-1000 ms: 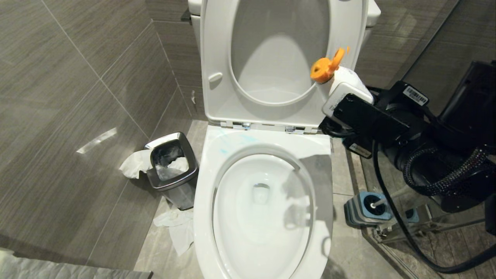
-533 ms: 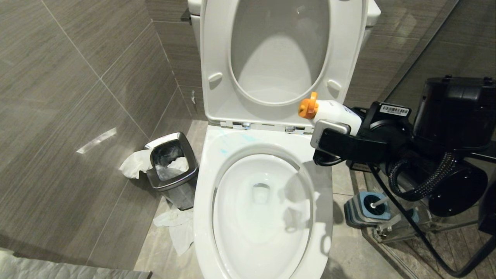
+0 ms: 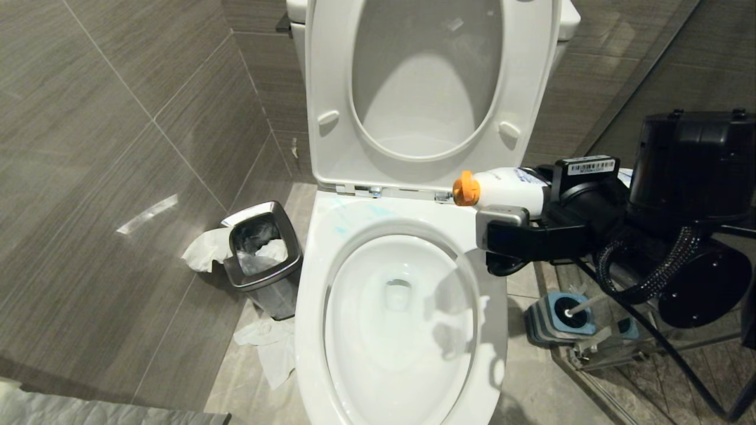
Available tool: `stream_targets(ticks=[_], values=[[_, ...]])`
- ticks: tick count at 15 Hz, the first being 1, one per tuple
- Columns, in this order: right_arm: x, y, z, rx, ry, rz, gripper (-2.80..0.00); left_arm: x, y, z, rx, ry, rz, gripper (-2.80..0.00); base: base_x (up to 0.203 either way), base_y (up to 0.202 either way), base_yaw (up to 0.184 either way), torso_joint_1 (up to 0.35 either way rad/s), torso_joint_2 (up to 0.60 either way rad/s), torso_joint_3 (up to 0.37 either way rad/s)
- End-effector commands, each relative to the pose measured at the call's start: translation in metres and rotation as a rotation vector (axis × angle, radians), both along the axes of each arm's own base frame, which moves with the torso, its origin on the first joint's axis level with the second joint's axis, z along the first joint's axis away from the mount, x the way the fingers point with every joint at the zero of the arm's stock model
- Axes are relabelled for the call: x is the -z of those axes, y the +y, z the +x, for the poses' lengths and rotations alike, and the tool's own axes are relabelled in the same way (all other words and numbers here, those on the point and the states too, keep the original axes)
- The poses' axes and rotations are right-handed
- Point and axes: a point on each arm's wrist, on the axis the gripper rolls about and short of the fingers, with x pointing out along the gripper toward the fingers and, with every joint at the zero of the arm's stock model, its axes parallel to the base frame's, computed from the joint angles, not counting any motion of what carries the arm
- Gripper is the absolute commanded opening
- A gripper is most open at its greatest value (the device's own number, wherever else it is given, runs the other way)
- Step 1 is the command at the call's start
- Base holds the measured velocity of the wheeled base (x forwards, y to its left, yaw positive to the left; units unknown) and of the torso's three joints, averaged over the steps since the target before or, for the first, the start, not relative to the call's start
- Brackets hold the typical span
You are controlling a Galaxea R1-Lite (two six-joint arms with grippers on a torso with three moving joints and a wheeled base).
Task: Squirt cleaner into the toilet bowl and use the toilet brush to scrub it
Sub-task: Pour in the cleaning agent
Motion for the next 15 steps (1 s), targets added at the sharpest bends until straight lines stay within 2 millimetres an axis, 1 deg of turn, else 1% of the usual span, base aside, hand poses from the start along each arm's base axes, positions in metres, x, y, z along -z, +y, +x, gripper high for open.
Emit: stream_targets(ticks=[1, 4, 6, 9, 15], values=[[-0.011, 0.004, 0.002, 0.004, -0.029, -0.067, -2.80, 0.000, 0.000, 0.000, -0.002, 0.001, -0.002, -2.80, 0.000, 0.000, 0.000, 0.000, 0.00, 0.000], [-0.017, 0.010, 0.007, -0.001, -0.045, -0.128, -2.80, 0.000, 0.000, 0.000, -0.002, 0.001, -0.002, -2.80, 0.000, 0.000, 0.000, 0.000, 0.00, 0.000], [-0.021, 0.020, 0.011, -0.002, -0.056, -0.162, -2.80, 0.000, 0.000, 0.000, -0.002, 0.001, -0.002, -2.80, 0.000, 0.000, 0.000, 0.000, 0.00, 0.000], [-0.023, 0.037, 0.005, 0.046, -0.058, -0.200, -2.80, 0.000, 0.000, 0.000, -0.002, 0.001, -0.004, -2.80, 0.000, 0.000, 0.000, 0.000, 0.00, 0.000], [-0.020, 0.042, 0.001, 0.025, -0.050, -0.288, -2.80, 0.000, 0.000, 0.000, -0.003, 0.001, -0.011, -2.80, 0.000, 0.000, 0.000, 0.000, 0.00, 0.000]])
